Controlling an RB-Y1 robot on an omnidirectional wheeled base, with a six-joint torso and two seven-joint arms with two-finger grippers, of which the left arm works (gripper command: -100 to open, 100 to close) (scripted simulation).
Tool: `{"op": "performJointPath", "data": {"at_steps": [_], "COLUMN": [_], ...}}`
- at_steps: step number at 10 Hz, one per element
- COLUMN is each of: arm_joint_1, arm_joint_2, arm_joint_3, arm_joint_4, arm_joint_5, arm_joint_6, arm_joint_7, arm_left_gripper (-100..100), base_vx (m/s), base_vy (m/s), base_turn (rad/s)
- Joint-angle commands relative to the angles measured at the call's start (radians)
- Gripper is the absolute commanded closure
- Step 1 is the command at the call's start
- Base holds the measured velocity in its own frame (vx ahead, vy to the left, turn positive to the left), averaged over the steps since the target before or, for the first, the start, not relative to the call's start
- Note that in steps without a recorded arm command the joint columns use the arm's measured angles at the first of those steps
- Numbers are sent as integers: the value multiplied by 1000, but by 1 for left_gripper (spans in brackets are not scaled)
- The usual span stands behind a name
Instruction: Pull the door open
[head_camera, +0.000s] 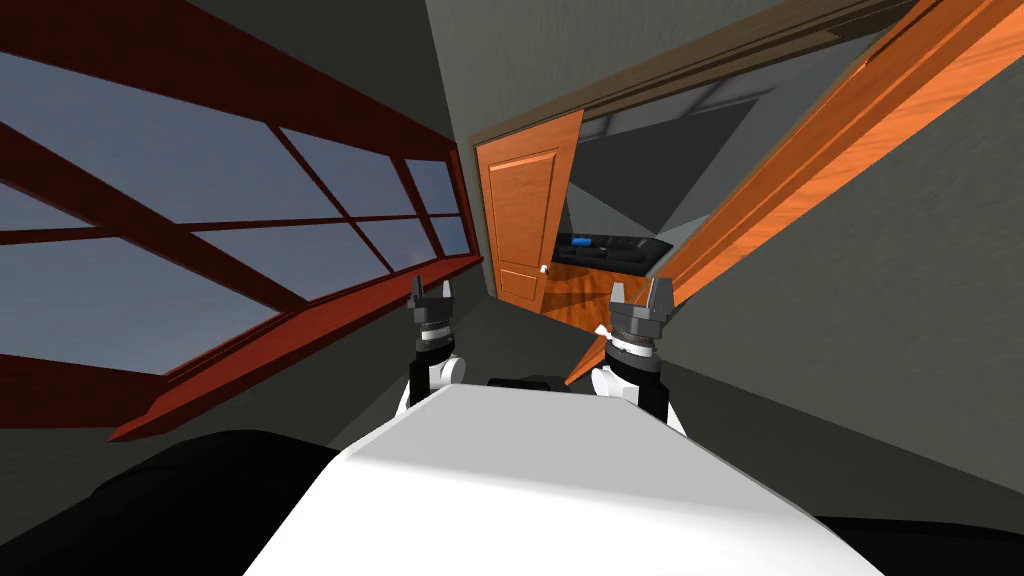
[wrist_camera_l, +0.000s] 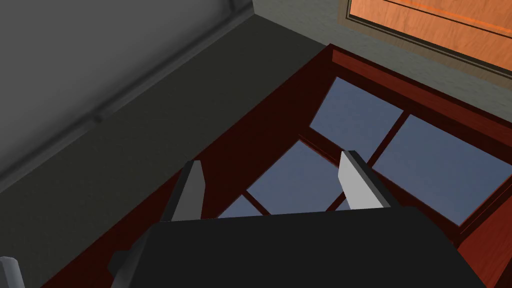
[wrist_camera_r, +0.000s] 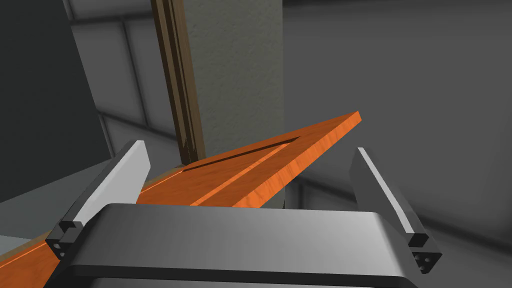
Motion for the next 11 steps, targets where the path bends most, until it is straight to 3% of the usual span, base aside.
{"op": "performJointPath", "data": {"at_steps": [1,11], "arm_joint_1": [-7,-51], "arm_joint_2": [11,61], "arm_joint_3": [-1,-9], "arm_joint_4": [24,189], "arm_joint_5": [-5,-40], "arm_joint_6": [-3,-25], "arm_joint_7": [-29,-228], "arm_left_gripper": [-100,-100], "base_vx": [63,76], "base_vy": [-37,-10], "base_turn": [-73,-76]}}
